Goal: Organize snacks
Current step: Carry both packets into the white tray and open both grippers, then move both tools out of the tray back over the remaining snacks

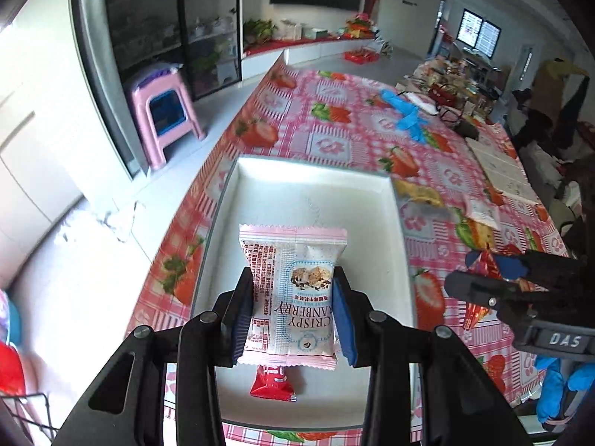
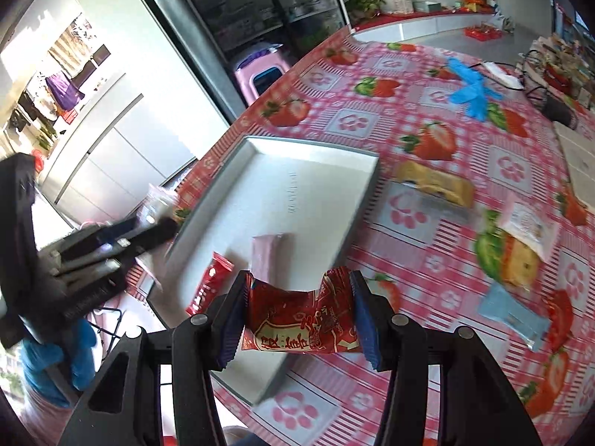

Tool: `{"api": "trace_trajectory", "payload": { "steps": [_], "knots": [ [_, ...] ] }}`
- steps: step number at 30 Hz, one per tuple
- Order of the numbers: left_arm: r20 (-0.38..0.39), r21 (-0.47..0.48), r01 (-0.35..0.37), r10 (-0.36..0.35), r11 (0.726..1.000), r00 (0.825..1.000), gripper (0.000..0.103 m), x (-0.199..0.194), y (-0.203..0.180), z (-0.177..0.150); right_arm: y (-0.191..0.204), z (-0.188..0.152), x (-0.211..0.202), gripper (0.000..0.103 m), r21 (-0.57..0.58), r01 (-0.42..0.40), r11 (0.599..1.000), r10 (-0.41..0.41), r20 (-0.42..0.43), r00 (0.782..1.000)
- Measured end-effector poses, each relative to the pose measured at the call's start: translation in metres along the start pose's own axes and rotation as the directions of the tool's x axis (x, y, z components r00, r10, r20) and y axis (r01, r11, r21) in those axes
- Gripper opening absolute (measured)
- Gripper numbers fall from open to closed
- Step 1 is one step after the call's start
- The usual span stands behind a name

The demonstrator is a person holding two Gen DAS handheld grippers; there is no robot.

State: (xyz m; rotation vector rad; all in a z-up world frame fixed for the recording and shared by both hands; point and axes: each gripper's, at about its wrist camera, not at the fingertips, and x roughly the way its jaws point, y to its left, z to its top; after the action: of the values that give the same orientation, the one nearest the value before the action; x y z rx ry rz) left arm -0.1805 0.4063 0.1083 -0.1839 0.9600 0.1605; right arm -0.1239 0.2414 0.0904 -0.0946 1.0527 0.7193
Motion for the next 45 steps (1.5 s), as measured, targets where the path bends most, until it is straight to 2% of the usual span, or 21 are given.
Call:
{"api": "trace_trajectory", "payload": {
  "steps": [6, 12, 13, 15, 16, 17, 19, 20, 21, 23, 26, 28, 29, 30, 34, 37, 42, 45],
  "knots": [
    [-0.066, -0.015, -0.027, 0.026, 1.000, 0.997, 0.043, 0.042, 0.004, -0.013, 0.019, 0.014, 0.042, 0.053, 0.013, -0.024, 1.000, 0.024, -0.053, 0.998],
    [-0.094, -0.024, -0.019, 0.016, 1.000, 0.995, 0.043, 0.057, 0.006, -0.023, 0.017, 0.020, 0.071, 0.054, 0.034, -0.014, 0.999, 0.018, -0.110, 0.994],
    [-0.091, -0.016, -0.024, 0.023, 1.000, 0.996, 0.045, 0.058, 0.006, -0.023, 0.017, 0.021, 0.074, 0.054, 0.035, -0.013, 0.999, 0.017, -0.118, 0.993],
    [-0.088, 0.002, -0.038, 0.039, 0.999, 0.995, 0.058, 0.059, 0.004, -0.025, 0.016, 0.020, 0.078, 0.059, 0.032, -0.006, 0.999, 0.011, -0.131, 0.991],
    [-0.085, 0.007, -0.043, 0.043, 0.999, 0.995, 0.073, 0.059, 0.003, -0.025, 0.016, 0.020, 0.079, 0.059, 0.030, -0.001, 1.000, 0.005, -0.134, 0.991],
    [-0.078, 0.007, -0.045, 0.046, 0.999, 0.996, 0.081, 0.059, 0.003, -0.026, 0.016, 0.021, 0.080, 0.059, 0.031, 0.000, 1.000, 0.004, -0.136, 0.991],
    [-0.067, 0.010, -0.048, 0.048, 0.999, 0.997, 0.081, 0.057, 0.001, -0.026, 0.014, 0.021, 0.082, 0.059, 0.043, -0.003, 0.999, 0.009, -0.140, 0.990],
    [-0.069, 0.013, -0.051, 0.052, 0.999, 0.996, 0.081, 0.057, 0.001, -0.026, 0.013, 0.021, 0.081, 0.062, 0.050, -0.004, 0.999, 0.011, -0.138, 0.990],
    [-0.072, 0.015, -0.056, 0.057, 0.998, 0.996, 0.081, 0.057, 0.000, -0.025, 0.012, 0.021, 0.080, 0.079, 0.056, -0.002, 0.998, 0.010, -0.134, 0.991],
    [-0.077, 0.021, -0.064, 0.065, 0.998, 0.995, 0.082, 0.057, 0.000, -0.025, 0.009, 0.022, 0.075, 0.093, 0.068, 0.004, 0.998, 0.003, -0.111, 0.994],
    [-0.081, 0.024, -0.075, 0.077, 0.997, 0.994, 0.082, 0.057, -0.003, -0.024, 0.003, 0.020, 0.068, 0.093, 0.079, 0.008, 0.997, 0.000, -0.101, 0.995],
    [-0.083, 0.024, -0.077, 0.079, 0.997, 0.993, 0.082, 0.055, -0.005, -0.023, -0.002, 0.017, 0.062, 0.094, 0.077, 0.038, 0.996, -0.031, -0.088, 0.996],
    [-0.082, 0.026, -0.075, 0.077, 0.997, 0.994, 0.082, 0.052, -0.006, -0.022, -0.007, 0.013, 0.056, 0.103, 0.067, 0.069, 0.995, -0.064, -0.075, 0.995],
    [-0.079, 0.029, -0.071, 0.073, 0.997, 0.994, 0.082, 0.049, -0.007, -0.021, -0.010, 0.011, 0.051, 0.103, 0.059, 0.088, 0.994, -0.084, -0.063, 0.994],
    [-0.063, 0.057, -0.039, 0.042, 0.998, 0.997, 0.082, 0.034, -0.022, -0.011, -0.042, -0.007, 0.031, 0.103, 0.041, 0.205, 0.978, -0.203, -0.060, 0.977],
    [-0.063, 0.090, 0.011, -0.005, 0.996, 0.998, 0.082, 0.027, -0.045, -0.001, -0.080, -0.023, 0.014, 0.103, 0.089, 0.253, 0.963, -0.248, -0.068, 0.966],
    [-0.084, 0.167, 0.094, -0.080, 0.982, 0.993, 0.084, 0.027, -0.107, 0.013, -0.146, -0.050, -0.017, 0.103, 0.205, 0.332, 0.921, -0.325, -0.068, 0.943],
    [-0.101, 0.221, 0.104, -0.083, 0.970, 0.991, 0.084, 0.038, -0.147, 0.018, -0.180, -0.065, -0.037, 0.103, 0.274, 0.383, 0.882, -0.386, -0.045, 0.921]
  ]
}}
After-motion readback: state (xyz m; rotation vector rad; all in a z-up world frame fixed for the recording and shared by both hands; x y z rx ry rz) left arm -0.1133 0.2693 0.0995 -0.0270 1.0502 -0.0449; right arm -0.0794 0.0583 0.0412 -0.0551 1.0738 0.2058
